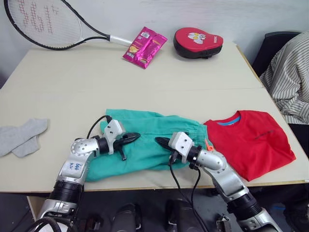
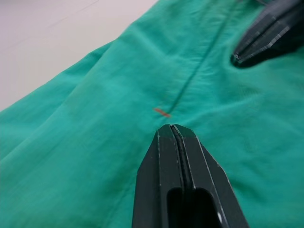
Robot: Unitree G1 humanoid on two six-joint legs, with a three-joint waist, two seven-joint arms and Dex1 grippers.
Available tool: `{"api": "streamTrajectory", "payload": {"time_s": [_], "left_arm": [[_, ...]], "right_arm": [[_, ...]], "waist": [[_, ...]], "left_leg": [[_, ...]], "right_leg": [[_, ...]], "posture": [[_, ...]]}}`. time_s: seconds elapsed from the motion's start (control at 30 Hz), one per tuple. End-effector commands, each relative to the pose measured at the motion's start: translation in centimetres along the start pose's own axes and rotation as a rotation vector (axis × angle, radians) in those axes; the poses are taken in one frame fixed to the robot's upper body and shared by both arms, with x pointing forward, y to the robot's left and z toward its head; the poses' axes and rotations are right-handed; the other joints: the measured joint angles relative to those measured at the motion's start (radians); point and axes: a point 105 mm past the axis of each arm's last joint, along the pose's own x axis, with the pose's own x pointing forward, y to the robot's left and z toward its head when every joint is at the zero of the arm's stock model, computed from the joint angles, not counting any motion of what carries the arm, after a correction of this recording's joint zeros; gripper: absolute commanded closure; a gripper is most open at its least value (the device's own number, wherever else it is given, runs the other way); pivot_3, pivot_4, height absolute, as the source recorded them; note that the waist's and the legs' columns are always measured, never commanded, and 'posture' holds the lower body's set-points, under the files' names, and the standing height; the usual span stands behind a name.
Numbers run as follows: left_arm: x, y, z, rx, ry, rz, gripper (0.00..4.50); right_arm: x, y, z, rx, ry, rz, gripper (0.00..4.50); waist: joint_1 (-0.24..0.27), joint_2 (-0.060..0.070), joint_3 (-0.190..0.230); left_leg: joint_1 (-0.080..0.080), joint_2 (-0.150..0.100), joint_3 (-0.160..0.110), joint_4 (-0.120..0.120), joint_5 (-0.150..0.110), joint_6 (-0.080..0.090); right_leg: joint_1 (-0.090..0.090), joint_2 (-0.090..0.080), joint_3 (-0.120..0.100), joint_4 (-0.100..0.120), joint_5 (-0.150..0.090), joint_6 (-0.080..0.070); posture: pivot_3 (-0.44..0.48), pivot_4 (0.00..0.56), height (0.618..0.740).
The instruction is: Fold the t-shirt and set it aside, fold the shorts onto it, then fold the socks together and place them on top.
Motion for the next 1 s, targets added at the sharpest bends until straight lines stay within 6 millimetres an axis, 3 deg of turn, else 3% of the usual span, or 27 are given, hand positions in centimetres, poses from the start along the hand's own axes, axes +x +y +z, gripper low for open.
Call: {"api": "streamTrajectory", "payload": {"time_s": [0.03,0.13,0.27,0.37,0.47,0.57,0.67,0.8,1.0], "left_arm": [[-0.5,0.5,-3.0,-0.021,0.156,0.068,4.50],[-1.4,0.1,-5.8,0.016,0.269,0.060,4.50],[-1.8,0.9,-6.2,-0.021,0.250,0.124,4.50],[-1.6,1.2,-5.5,-0.023,0.195,0.130,4.50],[-1.1,1.2,-1.1,-0.008,-0.075,0.089,4.50],[-1.5,1.2,2.8,-0.019,-0.267,0.031,4.50],[-1.3,1.2,4.7,-0.005,-0.302,-0.024,4.50],[0.5,2.1,3.9,0.032,-0.187,0.001,4.50],[2.1,3.9,0.6,0.028,-0.024,0.107,4.50]], "right_arm": [[-2.3,-3.7,-1.1,-0.103,0.043,-0.203,4.49],[-4.5,-6.0,-2.6,-0.104,0.096,-0.341,4.49],[-6.6,-8.6,-4.4,0.063,0.119,-0.538,4.49],[-7.0,-9.3,-4.3,0.162,0.074,-0.579,4.49],[-5.7,-9.5,-0.2,0.180,-0.113,-0.516,4.49],[-3.7,-8.2,4.1,0.142,-0.243,-0.371,4.49],[-1.3,-5.9,5.8,0.136,-0.250,-0.227,4.49],[0.6,-3.9,3.8,0.126,-0.165,-0.205,4.49],[-0.5,-4.0,-0.8,0.133,-0.021,-0.311,4.49]], "waist": [[0.000,0.000,0.000],[0.002,-0.001,-0.005],[0.000,0.000,-0.013],[0.000,0.001,-0.013],[-0.004,0.005,-0.012],[-0.005,0.006,-0.011],[-0.003,0.006,-0.011],[0.004,0.005,-0.011],[-0.001,0.004,-0.011]], "left_leg": [[0.001,0.000,0.000,0.000,0.000,0.000],[0.005,-0.001,0.000,-0.002,-0.002,-0.004],[0.011,0.000,0.000,-0.006,-0.004,-0.003],[0.021,0.000,0.000,-0.012,-0.003,-0.004],[0.024,0.001,0.000,-0.013,-0.003,-0.005],[0.016,0.001,0.000,-0.013,-0.002,-0.005],[0.006,0.001,0.000,-0.011,0.006,-0.007],[0.006,0.000,-0.002,-0.011,0.006,-0.006],[0.002,-0.002,-0.001,-0.010,0.003,0.001]], "right_leg": [[0.000,0.000,0.000,0.000,0.000,0.000],[0.004,-0.001,0.000,-0.001,0.000,0.000],[0.008,-0.001,0.002,-0.001,0.000,0.000],[0.015,-0.001,0.002,-0.001,-0.001,-0.003],[0.017,0.000,0.002,-0.001,-0.002,-0.005],[0.009,0.000,0.002,0.000,-0.003,-0.005],[-0.001,0.001,0.001,0.001,-0.002,-0.005],[0.001,0.001,-0.002,-0.001,-0.002,-0.005],[0.002,0.000,-0.001,-0.008,0.002,0.002]], "posture": [[0.000,0.150,0.740],[0.000,0.150,0.740],[0.000,0.150,0.740],[0.000,0.150,0.740],[0.000,0.150,0.740],[0.000,0.150,0.740],[0.000,0.150,0.740],[0.000,0.150,0.740],[0.000,0.150,0.740]]}}
